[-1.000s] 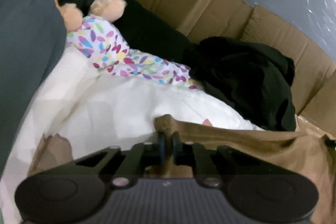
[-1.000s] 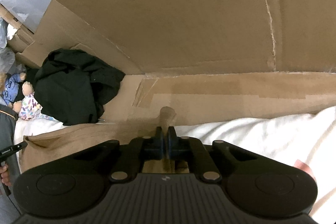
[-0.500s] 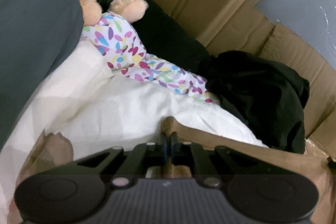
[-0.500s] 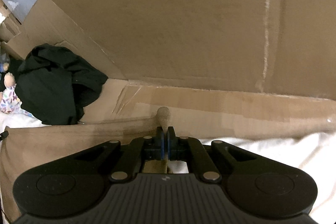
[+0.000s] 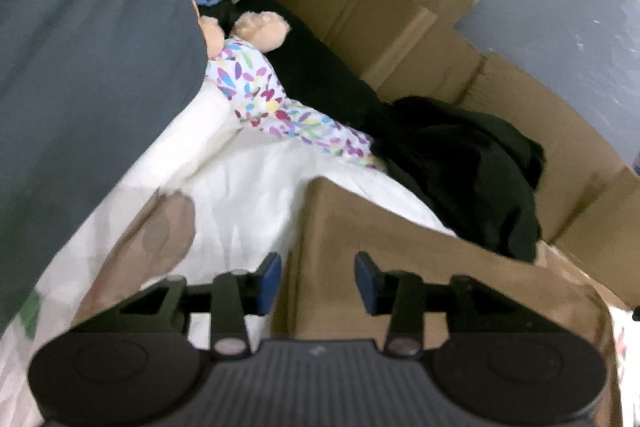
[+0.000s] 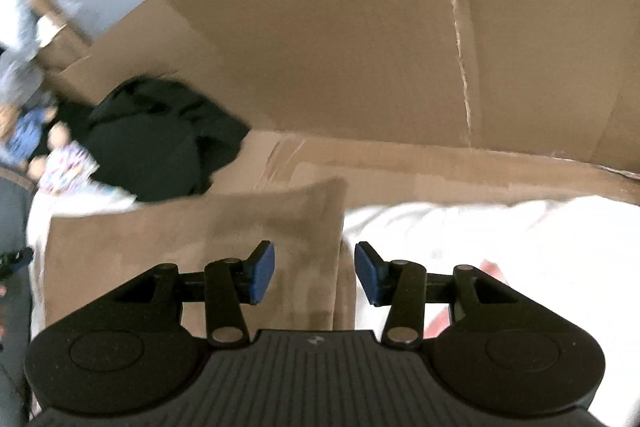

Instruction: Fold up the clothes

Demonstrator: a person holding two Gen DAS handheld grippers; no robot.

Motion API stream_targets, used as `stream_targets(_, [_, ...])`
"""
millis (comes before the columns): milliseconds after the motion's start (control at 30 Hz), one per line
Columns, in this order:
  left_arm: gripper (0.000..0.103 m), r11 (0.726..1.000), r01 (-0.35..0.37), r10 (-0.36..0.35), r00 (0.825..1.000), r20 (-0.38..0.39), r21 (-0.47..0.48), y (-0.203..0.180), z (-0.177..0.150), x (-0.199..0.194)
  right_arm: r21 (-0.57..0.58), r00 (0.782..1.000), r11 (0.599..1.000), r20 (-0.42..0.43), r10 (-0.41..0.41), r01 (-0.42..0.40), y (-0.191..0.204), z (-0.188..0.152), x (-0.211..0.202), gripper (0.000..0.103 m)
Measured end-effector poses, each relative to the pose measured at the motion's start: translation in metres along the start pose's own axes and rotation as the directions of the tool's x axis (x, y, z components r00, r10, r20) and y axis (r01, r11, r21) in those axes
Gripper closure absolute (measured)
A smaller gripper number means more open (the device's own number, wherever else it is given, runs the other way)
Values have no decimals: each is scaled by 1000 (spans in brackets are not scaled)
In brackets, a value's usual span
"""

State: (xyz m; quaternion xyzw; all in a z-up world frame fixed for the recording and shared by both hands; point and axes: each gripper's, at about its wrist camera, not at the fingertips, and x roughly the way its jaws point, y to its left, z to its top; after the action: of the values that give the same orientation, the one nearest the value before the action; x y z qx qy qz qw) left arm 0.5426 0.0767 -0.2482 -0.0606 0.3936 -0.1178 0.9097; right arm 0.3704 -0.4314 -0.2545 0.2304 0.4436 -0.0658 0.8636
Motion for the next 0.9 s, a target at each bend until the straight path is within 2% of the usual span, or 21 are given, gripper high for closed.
stream_targets(233, [51, 999, 17, -16, 999, 33, -32, 0, -18, -84, -50, 999, 999, 40, 5, -3, 7, -26, -82, 54])
stream_targets(400, [43, 998, 17, -14, 999, 39, -64, 6, -36, -147, -81, 997, 996, 63, 43, -37, 19, -45, -130, 53])
stream_targets(533, [31, 997, 10, -8, 1000, 19, -71, 5, -45, -182, -137, 995, 990, 94, 42, -28, 26, -70, -174, 50])
stream_targets(633, [28, 1000, 4, -4, 1000, -10, -24, 0, -52, -207, -147, 991, 989, 128, 39, -20, 26, -85, -196, 48])
stream_targets(767, [26, 999, -10, 11, 1000, -14, 37, -6, -59, -230, -161, 985, 987, 174, 12, 16, 32, -104, -213, 38])
stream_targets(900, [25, 998, -1, 2, 1000, -17, 60, -8, -69, -244, -158, 982, 987, 187, -2, 32, 38, -121, -217, 38])
